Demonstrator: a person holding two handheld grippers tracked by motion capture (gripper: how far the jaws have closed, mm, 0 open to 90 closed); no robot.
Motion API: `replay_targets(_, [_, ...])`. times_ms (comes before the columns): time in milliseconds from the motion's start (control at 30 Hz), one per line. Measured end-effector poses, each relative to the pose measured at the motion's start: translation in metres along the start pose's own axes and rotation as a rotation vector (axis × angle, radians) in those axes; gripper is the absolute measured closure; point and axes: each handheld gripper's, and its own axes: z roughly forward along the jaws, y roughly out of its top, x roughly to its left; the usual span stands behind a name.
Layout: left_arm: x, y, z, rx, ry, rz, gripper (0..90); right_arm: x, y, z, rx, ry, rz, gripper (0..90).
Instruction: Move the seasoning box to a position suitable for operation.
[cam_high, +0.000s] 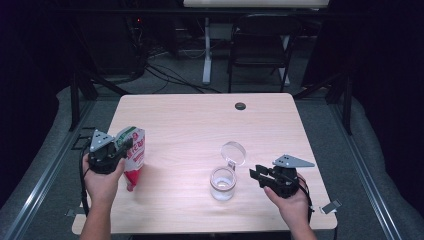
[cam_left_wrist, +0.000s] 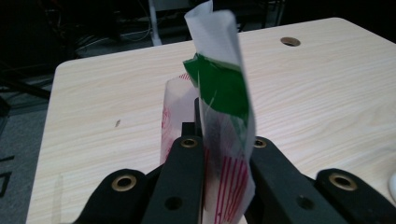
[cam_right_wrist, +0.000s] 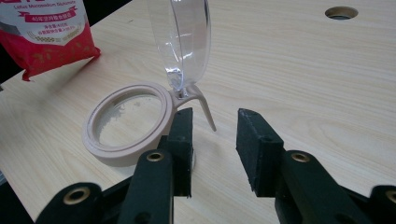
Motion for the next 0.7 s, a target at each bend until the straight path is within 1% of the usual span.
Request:
replay_targets(100, [-0.007,0.005,0.002,-0.009,-0.067,-0.014,90.0,0.000,-0.001,-0.002,-0.002,-0.005,0.002,66.5])
replay_targets(133, [-0.010,0.006,0.003,-0.011,-0.084,-0.008,90.0,0.000,-0.002,-0.003,0.000,-0.012,0.003,66.5])
replay_targets(167, [-0.014,0.008,0.003,-0.010,-0.097,0.001,90.0,-0.001,-0.002,-0.004,0.003,-0.012,-0.001,66.5])
replay_targets(233, [-0.022,0.011,0.006,-0.007,-0.131,0.020,90.0,-0.001,-0.003,-0.006,0.000,-0.020,0.006,66.5])
replay_targets(367, [-0.041,0.015,0.013,0.002,-0.187,0.063,90.0,-0.003,-0.005,-0.011,-0.003,-0.024,0.008,66.5])
replay_targets(433, [-0.051,0.016,0.017,0.009,-0.219,0.082,90.0,-0.004,-0.006,-0.012,-0.008,-0.025,0.016,66.5])
replay_targets(467, [-0.055,0.016,0.019,0.009,-0.227,0.093,90.0,-0.004,-0.006,-0.013,-0.006,-0.030,0.014,66.4])
replay_targets(600, [-0.073,0.017,0.023,0.010,-0.283,0.122,90.0,-0.004,-0.007,-0.016,-0.011,-0.034,0.007,65.8])
replay_targets(633, [-0.077,0.017,0.024,0.015,-0.297,0.134,90.0,-0.004,-0.007,-0.016,-0.010,-0.038,0.005,65.8])
replay_targets(700, [-0.084,0.017,0.026,0.018,-0.317,0.151,90.0,-0.004,-0.007,-0.017,-0.010,-0.039,0.003,65.6])
